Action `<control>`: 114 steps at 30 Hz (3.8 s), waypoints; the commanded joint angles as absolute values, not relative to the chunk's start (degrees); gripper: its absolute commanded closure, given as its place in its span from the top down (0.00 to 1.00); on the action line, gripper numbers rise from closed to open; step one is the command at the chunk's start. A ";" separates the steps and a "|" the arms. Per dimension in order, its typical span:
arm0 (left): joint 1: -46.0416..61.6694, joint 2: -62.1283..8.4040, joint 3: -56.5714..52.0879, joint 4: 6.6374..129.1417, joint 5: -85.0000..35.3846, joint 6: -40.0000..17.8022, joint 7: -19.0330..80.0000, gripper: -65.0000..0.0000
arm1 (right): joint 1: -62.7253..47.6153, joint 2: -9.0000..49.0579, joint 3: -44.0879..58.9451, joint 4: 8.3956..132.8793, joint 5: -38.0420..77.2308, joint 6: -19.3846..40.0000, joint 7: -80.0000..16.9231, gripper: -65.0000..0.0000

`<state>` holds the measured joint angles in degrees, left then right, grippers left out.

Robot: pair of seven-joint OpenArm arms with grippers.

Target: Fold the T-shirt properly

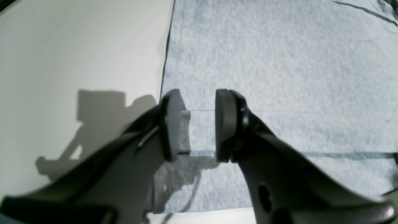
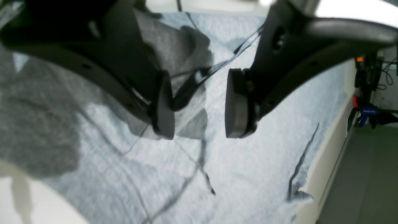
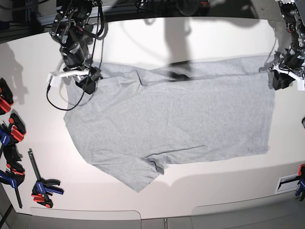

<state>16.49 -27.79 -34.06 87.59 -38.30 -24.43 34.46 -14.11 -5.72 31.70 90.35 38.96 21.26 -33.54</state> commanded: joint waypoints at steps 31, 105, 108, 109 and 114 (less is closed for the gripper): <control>16.21 -29.06 -34.44 88.49 -39.03 -24.64 32.99 0.27 | -13.96 -5.10 24.51 89.56 37.39 22.11 -30.85 0.39; 16.34 -29.10 -34.44 88.49 -39.03 -24.64 33.85 0.27 | -10.52 -9.00 15.35 109.19 22.02 23.57 -39.62 0.00; 16.34 -29.10 -34.44 88.49 -39.05 -24.62 33.82 0.27 | -10.63 -9.00 15.35 107.98 19.42 19.62 -39.31 0.00; 16.34 -29.10 -34.44 88.49 -39.03 -24.64 33.85 0.27 | -10.63 -9.00 15.35 107.22 19.49 19.55 -39.18 0.00; 16.34 -29.08 -34.44 88.49 -39.03 -24.64 33.85 0.27 | -10.20 -9.00 15.33 101.41 21.17 19.62 -38.26 0.29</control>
